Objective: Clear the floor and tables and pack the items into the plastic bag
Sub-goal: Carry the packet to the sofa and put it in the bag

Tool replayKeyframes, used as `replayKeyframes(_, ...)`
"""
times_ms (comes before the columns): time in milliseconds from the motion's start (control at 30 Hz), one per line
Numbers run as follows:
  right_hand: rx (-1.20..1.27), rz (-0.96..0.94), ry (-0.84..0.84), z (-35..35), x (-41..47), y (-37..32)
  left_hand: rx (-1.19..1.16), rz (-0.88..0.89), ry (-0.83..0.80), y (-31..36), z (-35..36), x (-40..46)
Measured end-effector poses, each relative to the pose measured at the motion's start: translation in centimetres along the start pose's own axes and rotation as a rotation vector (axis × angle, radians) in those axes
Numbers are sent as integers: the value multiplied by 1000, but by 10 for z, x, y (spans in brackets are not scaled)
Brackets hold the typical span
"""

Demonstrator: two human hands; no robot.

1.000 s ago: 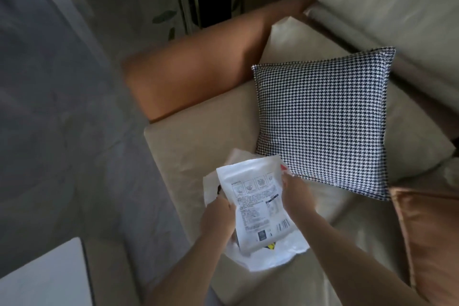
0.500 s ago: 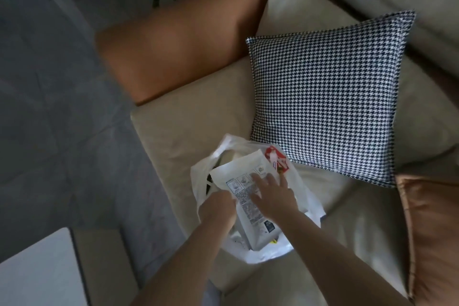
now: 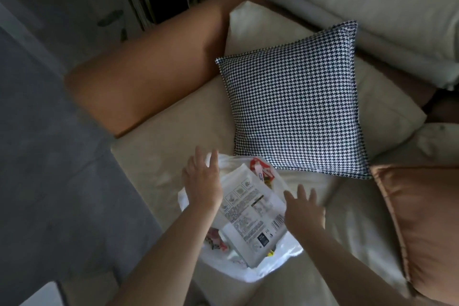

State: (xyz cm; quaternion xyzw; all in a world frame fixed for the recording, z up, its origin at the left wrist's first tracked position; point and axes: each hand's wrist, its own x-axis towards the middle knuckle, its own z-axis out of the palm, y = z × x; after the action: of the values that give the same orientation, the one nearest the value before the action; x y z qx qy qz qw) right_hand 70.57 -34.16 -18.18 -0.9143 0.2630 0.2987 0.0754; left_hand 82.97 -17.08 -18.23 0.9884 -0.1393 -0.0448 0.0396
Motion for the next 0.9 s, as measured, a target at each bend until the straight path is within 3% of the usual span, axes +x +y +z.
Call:
replayKeyframes(100,73,16,-33,1,-7,7,24,-36,-132,2,5,-1)
replayKeyframes(467,212,-122,218,-31,-41,-21,-51,127,-143,12,-41,-25)
replayKeyframes(633,230,-145,273,-65,-66,-33,-227,187,-87,8,-82,-27)
replayKeyframes(900,252,-73,321,-122,-101,-19,-322,199,26,7,-153,-21)
